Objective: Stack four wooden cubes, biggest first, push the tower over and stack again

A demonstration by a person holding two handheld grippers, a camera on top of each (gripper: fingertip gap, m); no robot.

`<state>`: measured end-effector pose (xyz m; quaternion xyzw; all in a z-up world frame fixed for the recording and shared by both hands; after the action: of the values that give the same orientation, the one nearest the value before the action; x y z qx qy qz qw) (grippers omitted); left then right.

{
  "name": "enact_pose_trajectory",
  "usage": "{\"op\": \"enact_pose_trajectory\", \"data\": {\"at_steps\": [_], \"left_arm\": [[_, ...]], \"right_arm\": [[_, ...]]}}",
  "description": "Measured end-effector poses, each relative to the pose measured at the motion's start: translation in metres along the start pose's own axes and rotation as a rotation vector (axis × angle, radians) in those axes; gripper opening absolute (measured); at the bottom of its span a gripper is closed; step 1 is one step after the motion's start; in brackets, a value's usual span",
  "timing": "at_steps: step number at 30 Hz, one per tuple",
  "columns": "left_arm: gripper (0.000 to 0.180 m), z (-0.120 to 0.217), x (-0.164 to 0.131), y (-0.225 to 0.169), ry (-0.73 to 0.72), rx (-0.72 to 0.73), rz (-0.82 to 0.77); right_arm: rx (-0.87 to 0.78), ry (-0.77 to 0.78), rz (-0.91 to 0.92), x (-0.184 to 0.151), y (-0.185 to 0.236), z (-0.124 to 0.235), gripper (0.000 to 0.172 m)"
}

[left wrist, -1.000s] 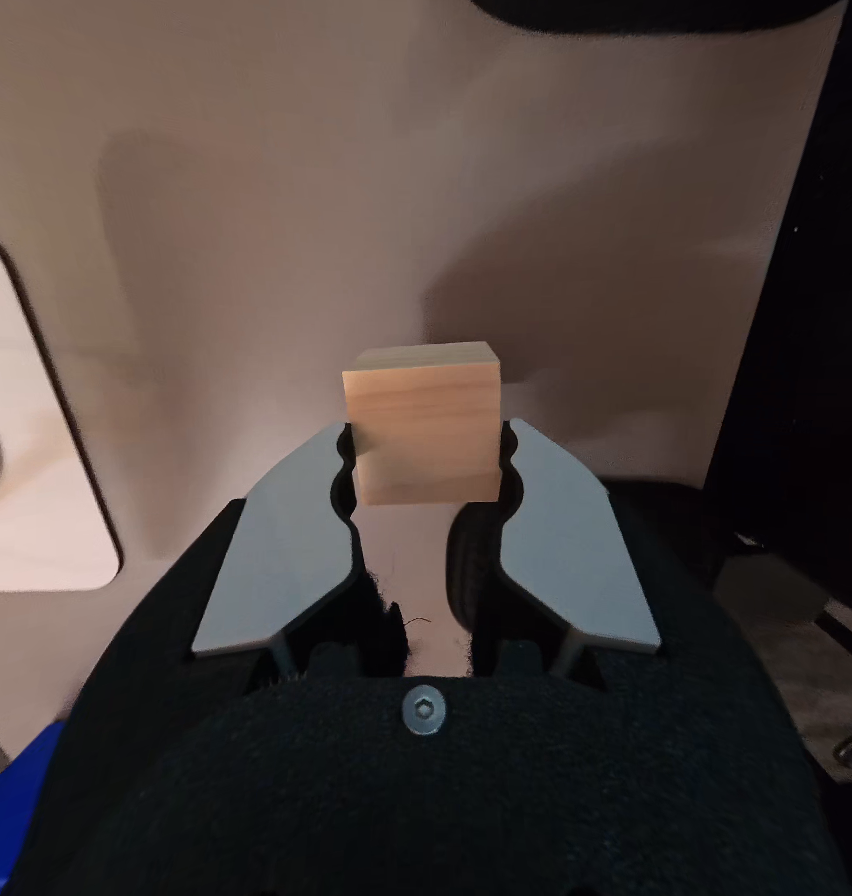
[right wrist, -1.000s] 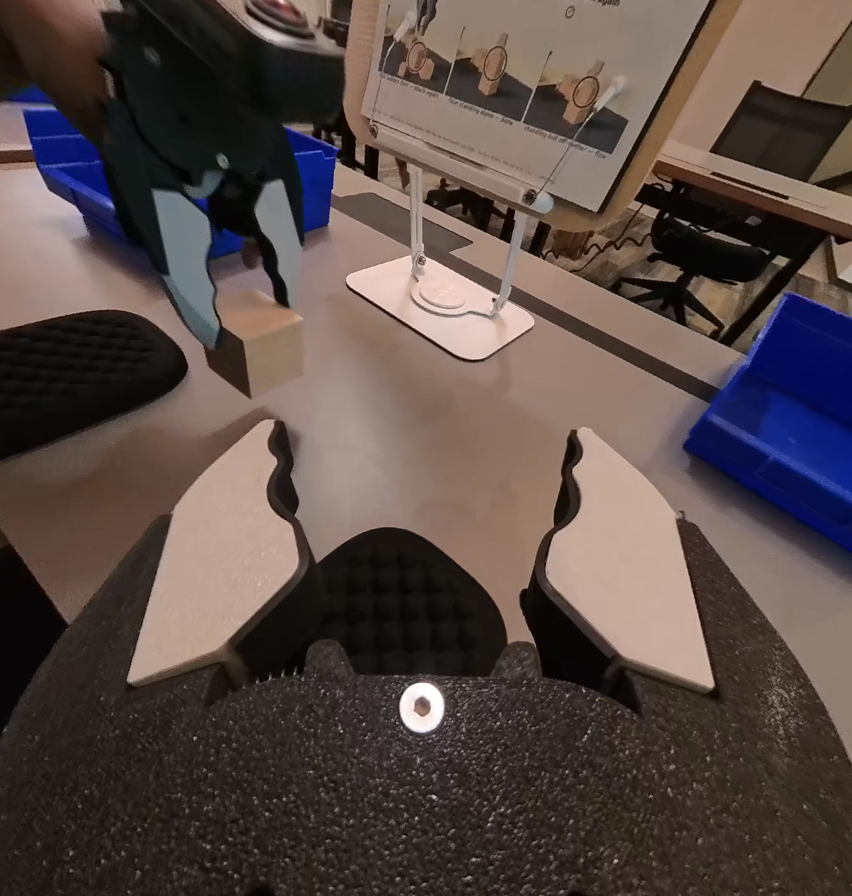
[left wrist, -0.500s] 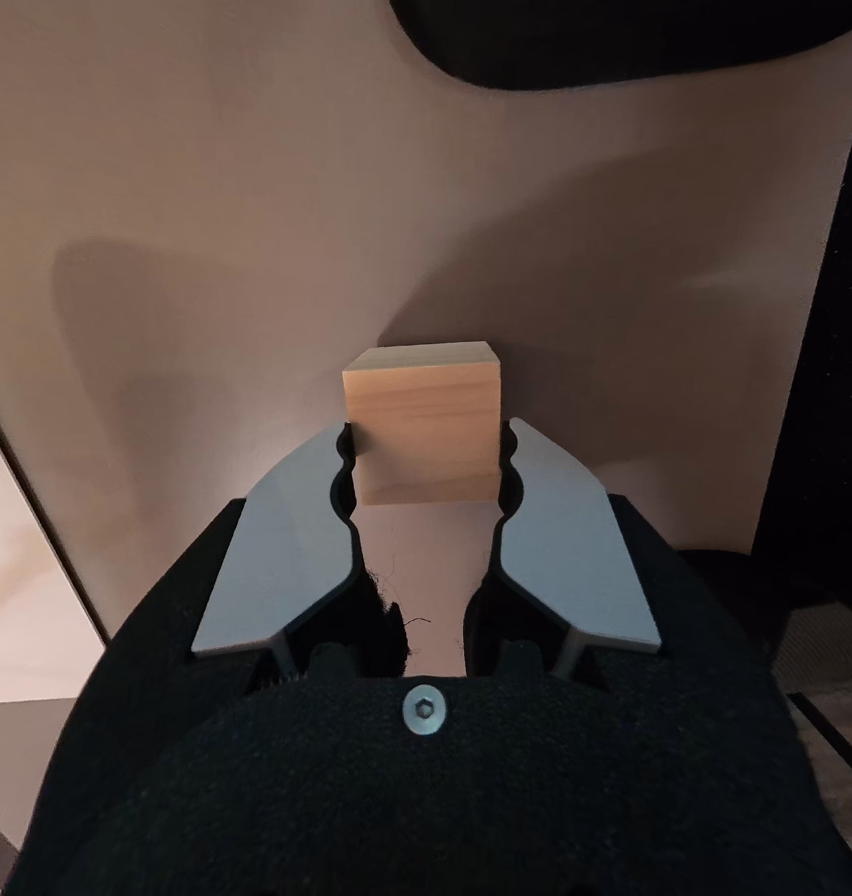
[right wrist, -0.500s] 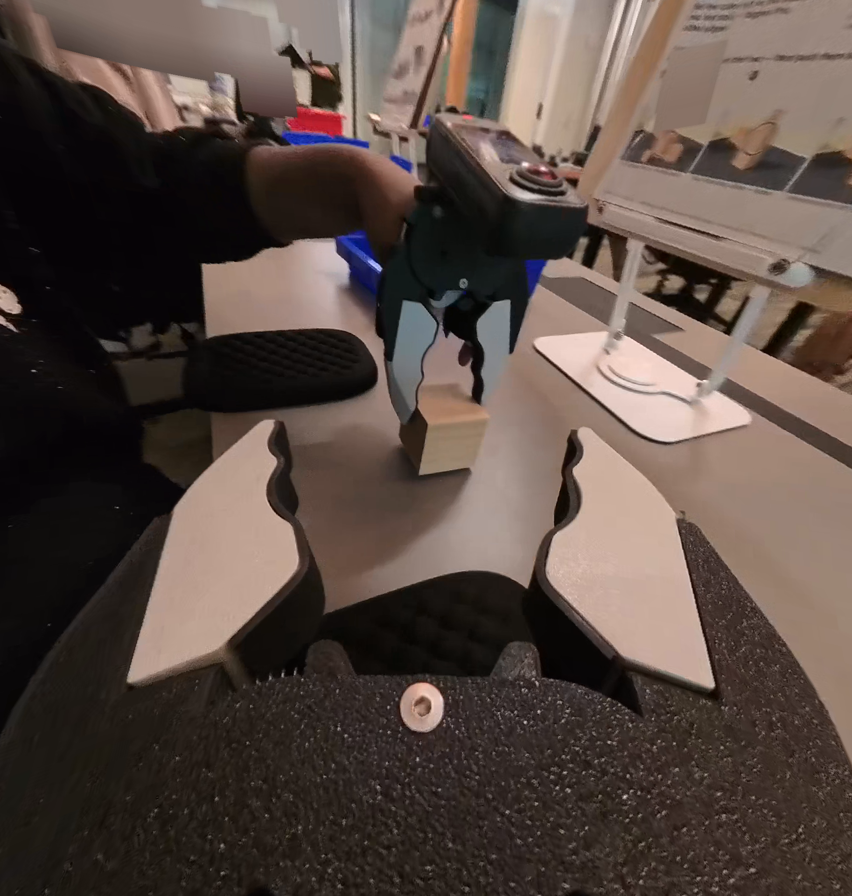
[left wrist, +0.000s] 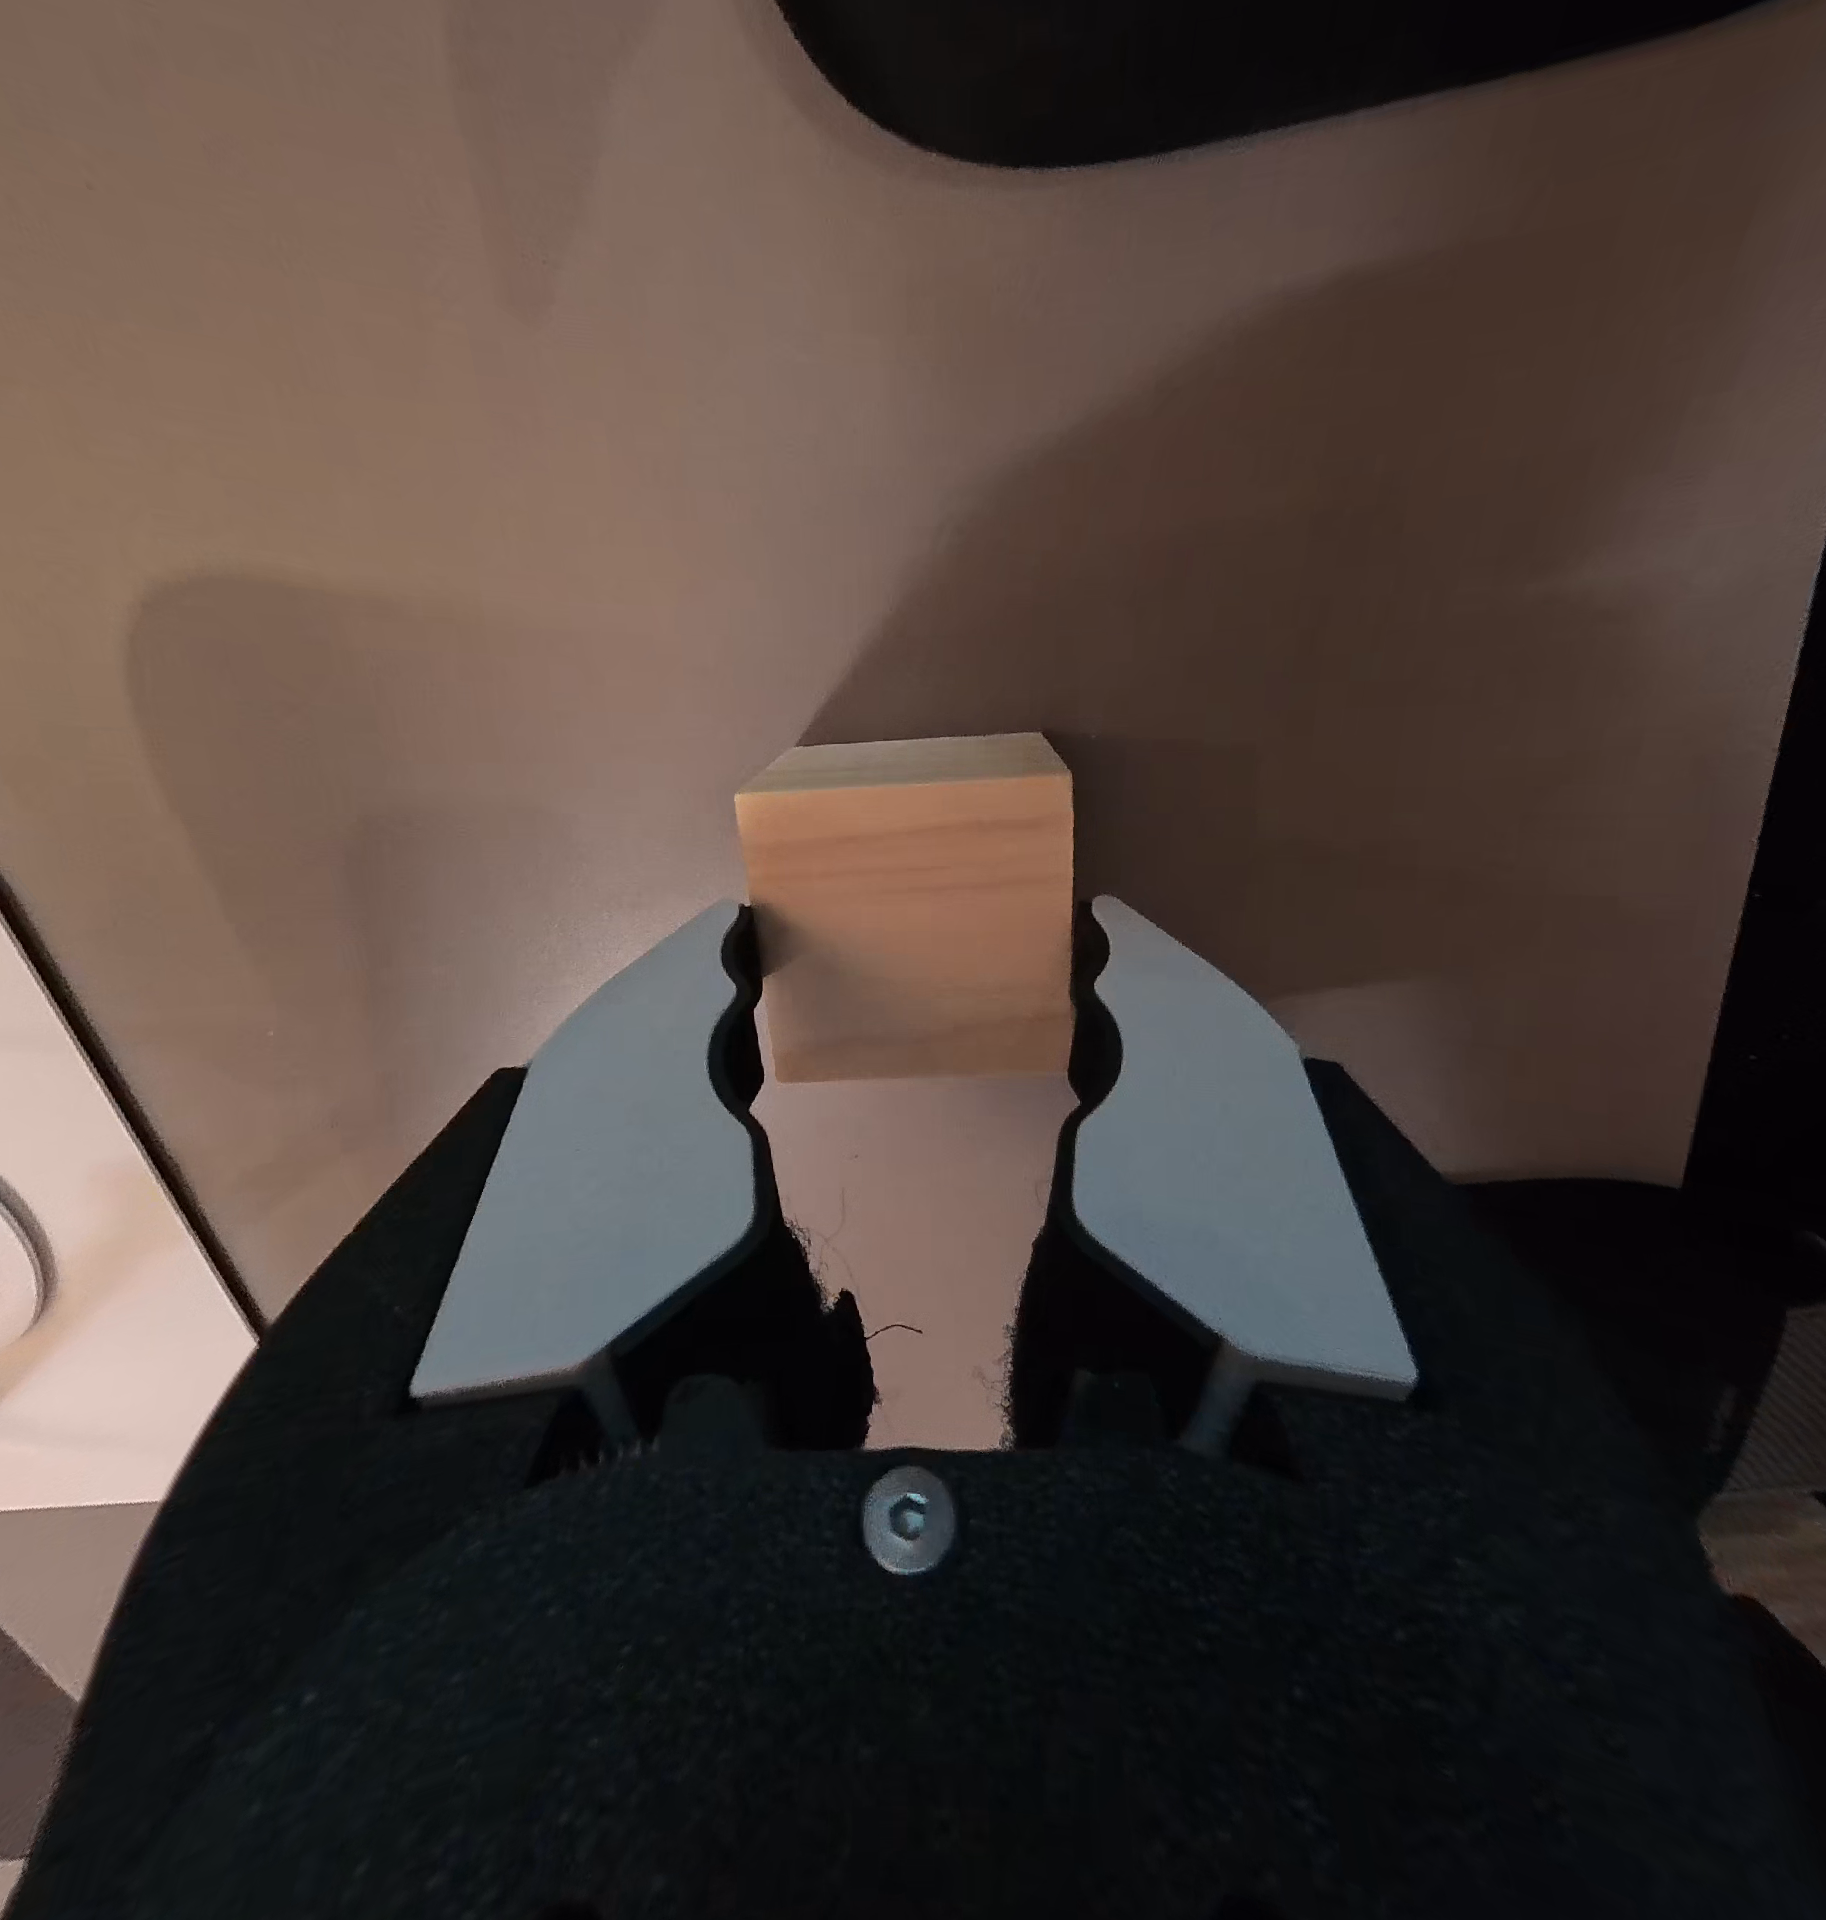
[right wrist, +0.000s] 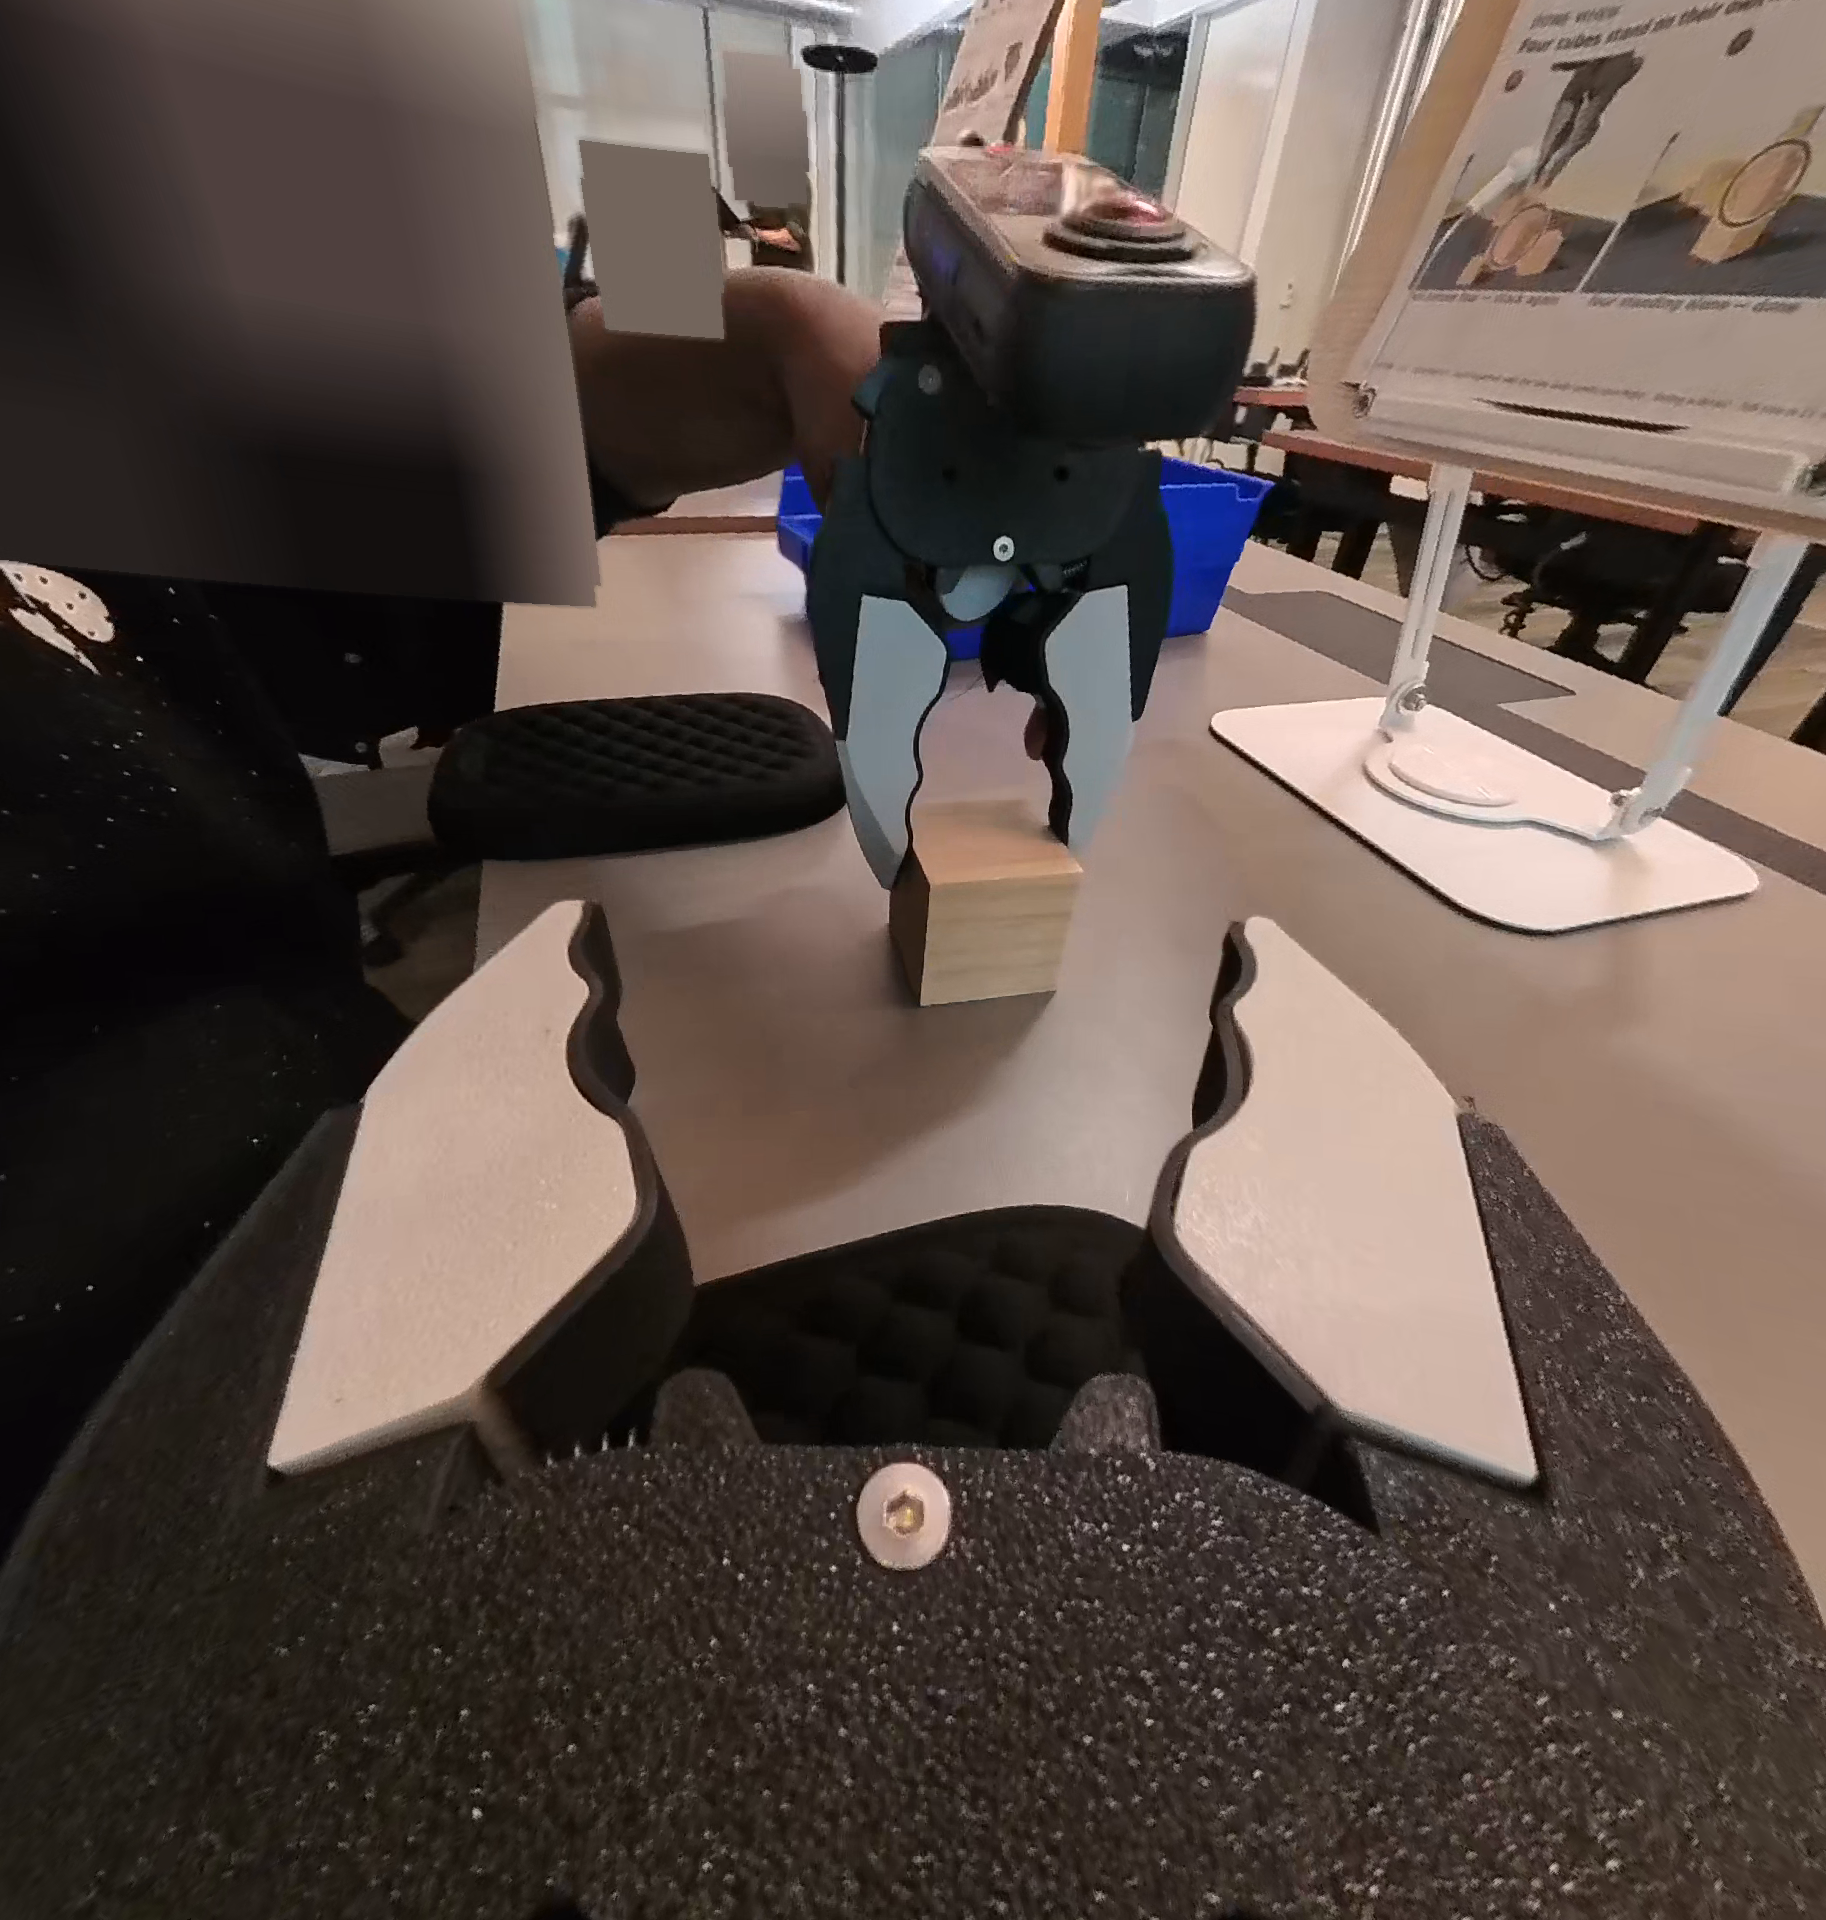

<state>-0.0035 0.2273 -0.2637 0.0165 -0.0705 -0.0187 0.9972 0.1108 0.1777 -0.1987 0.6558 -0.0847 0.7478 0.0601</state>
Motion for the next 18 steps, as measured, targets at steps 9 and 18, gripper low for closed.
{"op": "enact_pose_trajectory", "data": {"at_steps": [9,18], "left_arm": [[0.058,-0.0003,-0.0003,-0.0008,0.01,0.006,0.022],[0.073,-0.0046,-0.0012,-0.0013,0.006,-0.009,0.1]], "right_arm": [[-0.001,-0.013,-0.034,-0.0003,-0.0033,0.001,0.108],[0.0,-0.004,-0.031,-0.0015,-0.0027,0.0001,0.108]]}}
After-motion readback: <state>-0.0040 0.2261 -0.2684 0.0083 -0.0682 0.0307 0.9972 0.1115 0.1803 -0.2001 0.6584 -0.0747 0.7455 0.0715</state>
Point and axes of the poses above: each gripper's, where its closed fingertips meet, z back along the fingers, x out of its top, y = z × x across the jaws, the point moved 1 cm from there along z, back along the fingers, and after that the axes turned 2 degrees about y, right-handed, at the moved point
